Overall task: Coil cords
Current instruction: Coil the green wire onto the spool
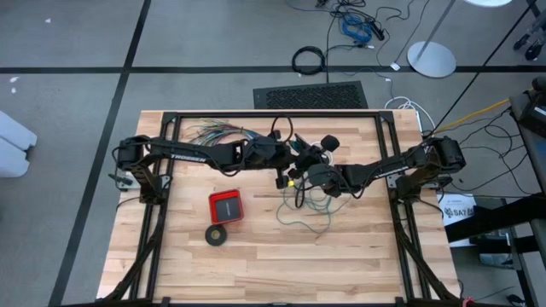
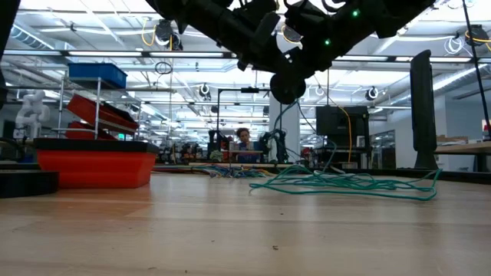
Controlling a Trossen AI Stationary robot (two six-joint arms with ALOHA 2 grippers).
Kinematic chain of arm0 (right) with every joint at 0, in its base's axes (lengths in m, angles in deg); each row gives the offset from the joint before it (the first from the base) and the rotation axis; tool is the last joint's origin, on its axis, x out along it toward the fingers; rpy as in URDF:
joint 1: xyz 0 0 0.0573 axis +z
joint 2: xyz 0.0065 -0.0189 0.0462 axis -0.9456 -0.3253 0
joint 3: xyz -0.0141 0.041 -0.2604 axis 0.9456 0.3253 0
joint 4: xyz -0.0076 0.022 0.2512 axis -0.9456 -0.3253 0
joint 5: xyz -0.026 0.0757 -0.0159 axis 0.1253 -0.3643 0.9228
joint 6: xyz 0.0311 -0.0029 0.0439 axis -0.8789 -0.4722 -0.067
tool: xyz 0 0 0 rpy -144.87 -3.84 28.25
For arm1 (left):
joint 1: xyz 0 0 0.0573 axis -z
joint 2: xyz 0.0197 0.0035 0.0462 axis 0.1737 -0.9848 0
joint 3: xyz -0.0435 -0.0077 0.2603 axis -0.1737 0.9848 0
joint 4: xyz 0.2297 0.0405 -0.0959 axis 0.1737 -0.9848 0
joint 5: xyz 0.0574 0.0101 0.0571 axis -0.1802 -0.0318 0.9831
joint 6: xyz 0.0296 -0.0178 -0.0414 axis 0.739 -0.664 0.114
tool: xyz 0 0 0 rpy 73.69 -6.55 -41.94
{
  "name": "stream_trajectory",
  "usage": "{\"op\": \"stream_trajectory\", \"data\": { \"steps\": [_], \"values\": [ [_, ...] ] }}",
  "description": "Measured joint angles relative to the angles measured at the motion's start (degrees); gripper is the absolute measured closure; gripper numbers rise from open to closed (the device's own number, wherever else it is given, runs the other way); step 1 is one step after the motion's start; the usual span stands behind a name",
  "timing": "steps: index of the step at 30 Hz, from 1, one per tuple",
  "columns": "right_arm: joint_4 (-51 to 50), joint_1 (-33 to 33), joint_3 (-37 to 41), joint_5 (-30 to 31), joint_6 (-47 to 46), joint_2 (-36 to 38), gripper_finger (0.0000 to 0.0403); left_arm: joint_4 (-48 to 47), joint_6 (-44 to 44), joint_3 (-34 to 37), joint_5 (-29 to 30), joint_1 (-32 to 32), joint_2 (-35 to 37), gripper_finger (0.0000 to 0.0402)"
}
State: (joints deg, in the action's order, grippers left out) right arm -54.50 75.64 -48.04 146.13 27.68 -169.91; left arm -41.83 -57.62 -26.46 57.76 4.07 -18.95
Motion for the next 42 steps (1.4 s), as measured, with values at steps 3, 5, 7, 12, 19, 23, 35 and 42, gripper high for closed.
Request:
{"op": "stream_trajectory", "data": {
  "steps": [3, 5, 7, 12, 19, 23, 35, 42],
  "values": [
    [0.53, -0.01, 0.0, -0.01, 0.67, 0.0, 0.0403, -0.19, 0.05, 0.14, 0.58, 0.0, 0.0, 0.0402],
    [0.76, 0.14, 0.0, -0.21, 2.04, 0.22, 0.0403, -1.42, 0.4, 0.14, 1.03, 0.0, 0.0, 0.0402],
    [0.73, 0.62, 0.0, -0.44, 2.94, 0.92, 0.0403, -2.69, 0.54, 0.19, 1.28, 0.0, 0.0, 0.0402],
    [0.8, 1.15, 0.02, -4.86, 3.8, 2.88, 0.0403, -1.44, 1.49, 0.21, 1.35, -0.02, 0.0, 0.0402],
    [0.7, 1.44, 0.34, -6.08, 0.82, 3.98, 0.0403, 2.7, 1.62, 0.25, 0.75, 0.39, 0.0, 0.0402],
    [0.8, 1.41, 0.35, -5.86, -0.59, 4.0, 0.0403, 4.33, 1.44, 0.71, 1.59, 0.87, 0.0, 0.0402],
    [6.0, 1.44, 0.35, -4.19, 2.28, 4.0, 0.0403, 14.72, 1.51, 4.78, 8.5, 3.27, -0.02, 0.0402],
    [7.45, 1.51, 0.35, -4.42, 3.83, 5.31, 0.0403, 17.24, 3.12, 4.78, 11.29, 4.2, -0.02, 0.0402]
  ]
}}
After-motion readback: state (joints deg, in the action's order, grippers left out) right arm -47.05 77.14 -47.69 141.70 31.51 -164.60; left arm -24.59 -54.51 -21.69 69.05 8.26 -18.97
